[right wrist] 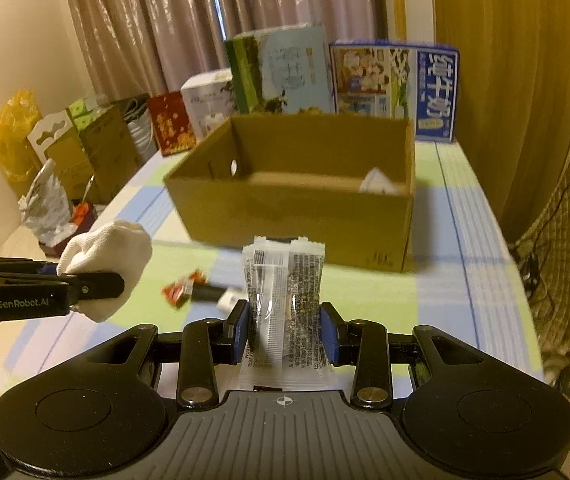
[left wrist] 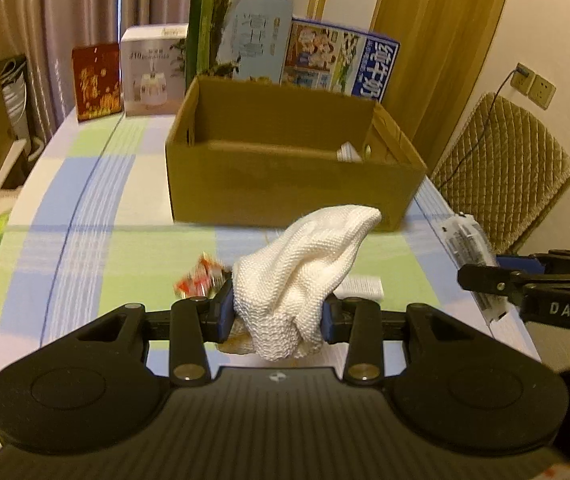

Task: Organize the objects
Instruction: 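Carry the white cloth and clear packet over into the cardboard box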

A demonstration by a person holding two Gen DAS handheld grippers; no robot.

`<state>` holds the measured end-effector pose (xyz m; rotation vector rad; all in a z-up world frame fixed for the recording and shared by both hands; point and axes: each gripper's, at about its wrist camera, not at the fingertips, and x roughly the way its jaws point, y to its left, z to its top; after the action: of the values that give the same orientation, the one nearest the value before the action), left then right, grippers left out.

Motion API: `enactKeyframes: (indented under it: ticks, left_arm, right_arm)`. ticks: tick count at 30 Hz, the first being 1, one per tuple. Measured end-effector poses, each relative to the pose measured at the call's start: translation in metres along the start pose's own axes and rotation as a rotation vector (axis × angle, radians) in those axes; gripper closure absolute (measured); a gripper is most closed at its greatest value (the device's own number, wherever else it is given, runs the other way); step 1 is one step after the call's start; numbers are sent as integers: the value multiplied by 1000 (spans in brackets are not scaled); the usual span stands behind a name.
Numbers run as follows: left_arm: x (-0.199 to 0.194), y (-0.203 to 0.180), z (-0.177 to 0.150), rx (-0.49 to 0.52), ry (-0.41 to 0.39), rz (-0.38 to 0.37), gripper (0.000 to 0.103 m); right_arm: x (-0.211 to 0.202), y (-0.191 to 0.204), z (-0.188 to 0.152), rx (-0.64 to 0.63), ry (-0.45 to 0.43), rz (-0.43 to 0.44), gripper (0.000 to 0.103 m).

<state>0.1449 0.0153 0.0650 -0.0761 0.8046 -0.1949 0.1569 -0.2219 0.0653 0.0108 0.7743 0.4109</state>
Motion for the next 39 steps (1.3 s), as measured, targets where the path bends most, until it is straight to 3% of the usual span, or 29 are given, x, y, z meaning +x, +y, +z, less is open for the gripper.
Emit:
enactKeyframes:
  ticks: [12,19,28,31,33,39]
  left_arm:
    - [62,27,122,39,-34,4,68]
    - [116,40,175,44,-22,33,68]
    - [183,59,180,32,49,38,68]
    - [197,63,183,35,56,48,63]
    - [203,66,185,34,45,69,56]
    - [198,67,183,42,14,63,56]
  right_arm:
    - [48,-19,120,-24,-50,21,69]
    - [110,-35,172,34,-28,30,69]
    - [190,-57,178,120,74,25,69]
    - [202,-62,179,147,86,32,69]
    - [209,-64,179,164,94,42,69]
    - [217,-64,175,162,107,44,69]
